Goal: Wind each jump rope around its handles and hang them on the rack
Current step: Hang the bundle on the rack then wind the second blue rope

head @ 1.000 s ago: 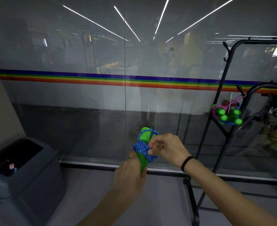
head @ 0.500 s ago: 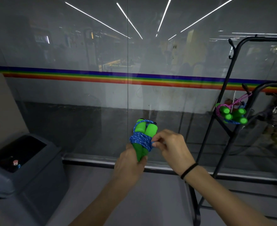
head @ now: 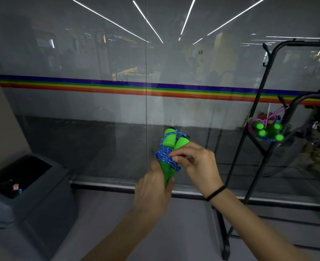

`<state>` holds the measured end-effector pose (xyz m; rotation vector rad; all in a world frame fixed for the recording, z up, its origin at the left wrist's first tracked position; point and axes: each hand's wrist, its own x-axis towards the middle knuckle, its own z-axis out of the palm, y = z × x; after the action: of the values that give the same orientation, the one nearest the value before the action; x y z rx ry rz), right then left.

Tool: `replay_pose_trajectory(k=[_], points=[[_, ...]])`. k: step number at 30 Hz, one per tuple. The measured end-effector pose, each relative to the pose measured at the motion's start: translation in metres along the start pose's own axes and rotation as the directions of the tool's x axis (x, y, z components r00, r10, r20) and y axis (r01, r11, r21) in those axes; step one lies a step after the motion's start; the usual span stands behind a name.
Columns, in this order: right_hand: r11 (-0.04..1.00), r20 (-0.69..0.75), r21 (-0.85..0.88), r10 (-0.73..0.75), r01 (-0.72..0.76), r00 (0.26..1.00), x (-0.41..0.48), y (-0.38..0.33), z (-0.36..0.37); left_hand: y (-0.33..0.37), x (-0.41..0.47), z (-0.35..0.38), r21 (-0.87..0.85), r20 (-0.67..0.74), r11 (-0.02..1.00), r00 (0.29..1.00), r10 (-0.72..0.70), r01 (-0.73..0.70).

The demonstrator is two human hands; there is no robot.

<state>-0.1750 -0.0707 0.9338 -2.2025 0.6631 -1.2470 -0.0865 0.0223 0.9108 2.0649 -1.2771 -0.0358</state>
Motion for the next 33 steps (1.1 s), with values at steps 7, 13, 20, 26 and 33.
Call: replay_pose_trajectory(k=[7, 13, 20, 26, 33], points=[[0.967, 0.088, 0.052, 0.245, -0.25, 0.966, 0.004, -0.005, -0.01, -0.003, -0.002, 0.003, 0.059, 0.001, 0.998, 1.0, 0.007, -0.007], [0.932, 0.198, -0.005, 0.356, -0.362, 0.913, 0.009, 0.0, -0.011, -0.006, -0.004, 0.01, 0.14, 0.04, 0.99, 0.999, 0.009, -0.015], [0.934, 0.362, -0.194, 0.352, -0.3, 0.863, 0.016, 0.008, -0.006, -0.015, -0.004, 0.015, 0.209, 0.078, 0.978, 0.997, 0.001, -0.017], [0.94, 0.423, -0.248, 0.321, -0.233, 0.847, 0.012, 0.009, 0.005, -0.023, -0.001, 0.017, 0.271, 0.118, 0.962, 0.993, -0.016, -0.017], [0.93, 0.332, -0.229, 0.351, -0.286, 0.876, 0.004, 0.014, 0.017, -0.028, 0.0, 0.018, 0.288, 0.134, 0.958, 0.99, -0.042, 0.002]])
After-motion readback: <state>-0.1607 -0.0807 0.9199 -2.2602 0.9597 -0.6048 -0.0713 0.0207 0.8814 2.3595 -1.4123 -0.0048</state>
